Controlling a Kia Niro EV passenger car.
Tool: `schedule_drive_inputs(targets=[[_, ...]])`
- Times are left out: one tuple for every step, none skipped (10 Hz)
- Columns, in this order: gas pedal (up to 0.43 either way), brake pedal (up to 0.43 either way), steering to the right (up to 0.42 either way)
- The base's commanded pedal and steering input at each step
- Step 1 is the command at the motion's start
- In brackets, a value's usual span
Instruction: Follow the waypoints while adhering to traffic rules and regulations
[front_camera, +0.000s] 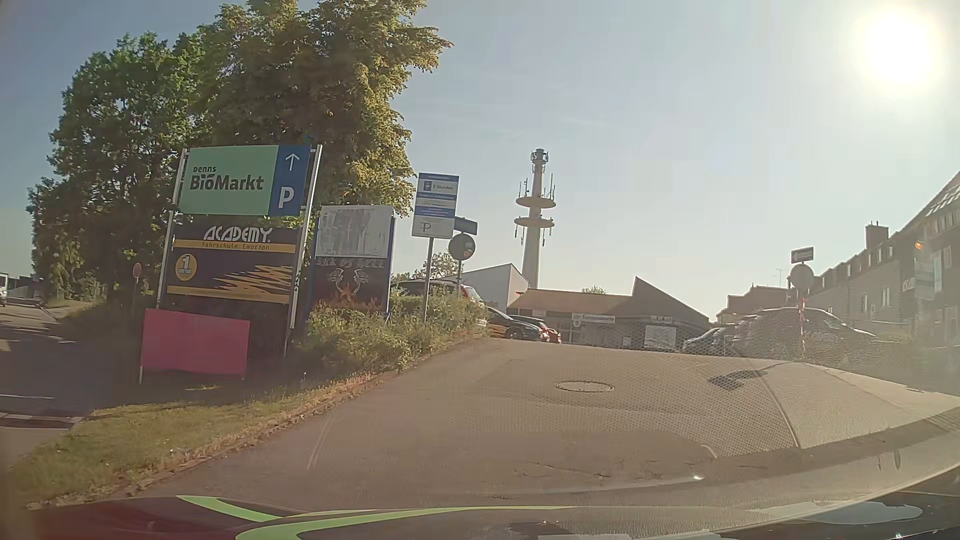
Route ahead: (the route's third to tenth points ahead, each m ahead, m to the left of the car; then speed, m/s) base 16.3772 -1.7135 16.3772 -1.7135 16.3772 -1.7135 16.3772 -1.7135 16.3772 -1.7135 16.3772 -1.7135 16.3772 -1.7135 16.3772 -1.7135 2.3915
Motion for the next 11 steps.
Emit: schedule_drive_inputs(targets=[[0.13,0.0,0.066],[0.13,0.0,0.065],[0.13,0.0,0.065],[0.13,0.0,0.067],[0.13,0.0,0.067],[0.13,0.0,0.067],[0.13,0.0,0.067],[0.13,0.0,0.067],[0.13,0.0,0.067],[0.13,0.0,0.066],[0.138,0.0,0.065]])
